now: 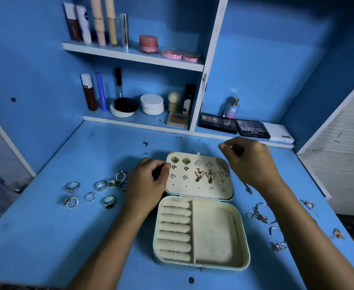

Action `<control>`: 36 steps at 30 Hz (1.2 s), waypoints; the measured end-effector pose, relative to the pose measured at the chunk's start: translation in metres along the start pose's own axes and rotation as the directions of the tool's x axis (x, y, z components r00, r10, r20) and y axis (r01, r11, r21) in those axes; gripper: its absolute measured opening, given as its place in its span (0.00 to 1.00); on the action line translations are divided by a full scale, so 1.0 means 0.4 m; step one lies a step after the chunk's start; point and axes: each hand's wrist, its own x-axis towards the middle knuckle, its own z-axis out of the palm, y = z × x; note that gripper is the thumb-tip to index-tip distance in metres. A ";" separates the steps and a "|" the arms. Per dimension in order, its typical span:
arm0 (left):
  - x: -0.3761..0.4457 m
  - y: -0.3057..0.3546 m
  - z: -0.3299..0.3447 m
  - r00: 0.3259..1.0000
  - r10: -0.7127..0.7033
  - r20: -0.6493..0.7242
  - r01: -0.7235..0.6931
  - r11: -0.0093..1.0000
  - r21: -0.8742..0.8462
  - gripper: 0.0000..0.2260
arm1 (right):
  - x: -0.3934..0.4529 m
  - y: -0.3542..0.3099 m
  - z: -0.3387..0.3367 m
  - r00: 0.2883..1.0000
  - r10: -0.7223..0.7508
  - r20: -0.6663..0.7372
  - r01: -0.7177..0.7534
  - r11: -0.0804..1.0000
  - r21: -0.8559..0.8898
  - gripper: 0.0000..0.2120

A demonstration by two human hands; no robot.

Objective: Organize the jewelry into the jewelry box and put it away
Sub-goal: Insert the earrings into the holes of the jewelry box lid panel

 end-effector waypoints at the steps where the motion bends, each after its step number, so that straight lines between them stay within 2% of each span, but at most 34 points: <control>1: 0.000 0.001 0.001 1.000 -0.001 -0.006 0.001 1.000 -0.003 0.05 | 0.019 -0.011 0.006 0.999 -0.044 0.014 0.044 0.999 -0.011 0.06; 4: -0.002 0.002 0.000 0.999 -0.013 -0.029 0.012 1.000 -0.024 0.06 | 0.075 -0.051 0.039 0.979 -0.170 0.111 0.174 0.984 -0.029 0.05; 8: -0.006 0.003 -0.002 0.999 -0.031 -0.031 0.030 0.998 -0.055 0.06 | 0.137 -0.109 0.106 0.913 -0.281 0.297 0.298 0.955 -0.011 0.04; 17: -0.003 0.008 -0.003 0.998 -0.024 -0.058 0.022 0.999 -0.044 0.05 | 0.207 -0.208 0.236 0.740 -0.312 0.595 0.392 0.920 -0.004 0.07; 24: -0.002 0.002 0.001 0.998 -0.029 -0.053 0.026 0.998 -0.058 0.04 | 0.216 -0.234 0.288 0.693 -0.283 0.663 0.412 0.910 -0.043 0.08; 29: 0.001 -0.001 0.002 0.998 -0.026 -0.054 0.022 0.997 -0.067 0.05 | 0.223 -0.237 0.305 0.693 -0.296 0.657 0.427 0.903 -0.043 0.09; 36: 0.002 0.003 -0.001 0.998 -0.011 -0.058 0.008 0.998 -0.058 0.05 | 0.217 -0.234 0.314 0.697 -0.319 0.642 0.438 0.899 -0.029 0.05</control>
